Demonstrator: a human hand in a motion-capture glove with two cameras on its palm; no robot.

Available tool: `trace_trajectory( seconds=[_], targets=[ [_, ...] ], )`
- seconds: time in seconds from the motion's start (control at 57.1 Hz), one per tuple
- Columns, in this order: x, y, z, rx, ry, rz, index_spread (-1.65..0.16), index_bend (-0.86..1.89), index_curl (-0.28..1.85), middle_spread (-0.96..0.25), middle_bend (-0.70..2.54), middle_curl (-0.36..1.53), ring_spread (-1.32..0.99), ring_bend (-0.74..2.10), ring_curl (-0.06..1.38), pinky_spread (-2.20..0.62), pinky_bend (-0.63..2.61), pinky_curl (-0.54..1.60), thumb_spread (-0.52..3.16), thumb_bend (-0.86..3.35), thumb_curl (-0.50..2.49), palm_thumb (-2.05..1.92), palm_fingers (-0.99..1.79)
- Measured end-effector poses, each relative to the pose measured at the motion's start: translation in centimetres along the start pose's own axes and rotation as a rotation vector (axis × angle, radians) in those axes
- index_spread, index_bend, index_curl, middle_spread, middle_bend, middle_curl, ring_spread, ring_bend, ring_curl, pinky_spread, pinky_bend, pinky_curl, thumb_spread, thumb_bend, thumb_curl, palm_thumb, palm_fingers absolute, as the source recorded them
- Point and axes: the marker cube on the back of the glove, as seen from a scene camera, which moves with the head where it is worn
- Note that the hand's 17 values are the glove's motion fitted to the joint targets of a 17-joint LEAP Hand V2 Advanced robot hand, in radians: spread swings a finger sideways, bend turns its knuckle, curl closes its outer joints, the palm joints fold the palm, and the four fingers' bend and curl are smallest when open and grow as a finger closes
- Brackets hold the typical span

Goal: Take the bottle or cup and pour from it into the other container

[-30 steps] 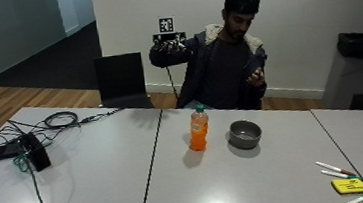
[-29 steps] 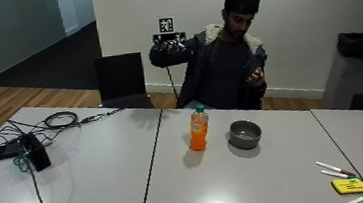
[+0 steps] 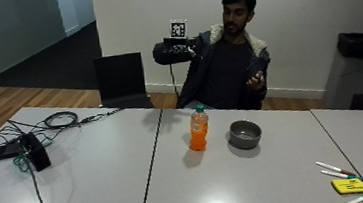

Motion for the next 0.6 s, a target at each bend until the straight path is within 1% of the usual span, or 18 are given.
trace_trajectory(
  seconds=[0.07,0.123,0.193,0.228,0.315,0.35,0.385,0.438,0.49,0.56,0.595],
  targets=[
    [-0.9,-1.3,1.0,0.021,0.005,-0.056,-0.37,0.12,0.23,0.09,0.25,0.26,0.2,0.18,0.17,0.34,0.41,0.19,0.92,-0.04,0.27,0.27,0.18],
    [-1.6,-3.2,2.3,0.142,0.003,-0.055,-0.36,0.12,0.23,0.1,0.25,0.26,0.21,0.19,0.17,0.34,0.43,0.2,0.91,-0.04,0.28,0.26,0.14],
    [-2.2,-5.3,3.6,0.211,-0.002,-0.052,-0.36,0.12,0.22,0.12,0.25,0.27,0.22,0.19,0.17,0.35,0.47,0.21,0.9,-0.04,0.29,0.24,0.1],
    [-2.5,-5.9,4.2,0.186,-0.01,-0.04,-0.35,0.12,0.22,0.13,0.25,0.27,0.22,0.2,0.18,0.35,0.48,0.22,0.9,-0.04,0.29,0.24,0.08],
    [-2.5,-6.6,5.6,0.011,-0.026,-0.068,-0.34,0.12,0.21,0.15,0.26,0.29,0.23,0.2,0.19,0.35,0.51,0.23,0.9,-0.04,0.3,0.23,0.05],
    [-2.4,-7.3,6.2,-0.022,-0.033,-0.073,-0.34,0.12,0.21,0.16,0.26,0.29,0.23,0.2,0.19,0.35,0.52,0.23,0.89,-0.03,0.31,0.23,0.04],
    [-2.4,-8.6,6.8,-0.018,-0.041,-0.061,-0.33,0.12,0.2,0.16,0.26,0.29,0.23,0.21,0.19,0.35,0.53,0.24,0.89,-0.04,0.31,0.23,0.03],
    [-2.4,-10.7,7.9,0.05,-0.072,-0.025,-0.33,0.13,0.2,0.17,0.25,0.29,0.23,0.21,0.2,0.35,0.55,0.24,0.89,-0.04,0.31,0.22,0.01],
    [-2.3,-12.6,8.6,0.008,-0.113,0.002,-0.32,0.13,0.2,0.18,0.25,0.3,0.24,0.22,0.2,0.35,0.57,0.25,0.88,-0.04,0.31,0.22,-0.01],
    [-1.9,-16.3,9.6,0.089,-0.172,-0.027,-0.32,0.14,0.2,0.19,0.24,0.3,0.25,0.21,0.21,0.35,0.59,0.25,0.88,-0.04,0.32,0.22,-0.02],
    [-1.7,-17.0,10.3,0.067,-0.209,-0.035,-0.32,0.13,0.2,0.19,0.23,0.3,0.25,0.21,0.21,0.35,0.6,0.26,0.87,-0.03,0.32,0.22,-0.03]
  ],
)
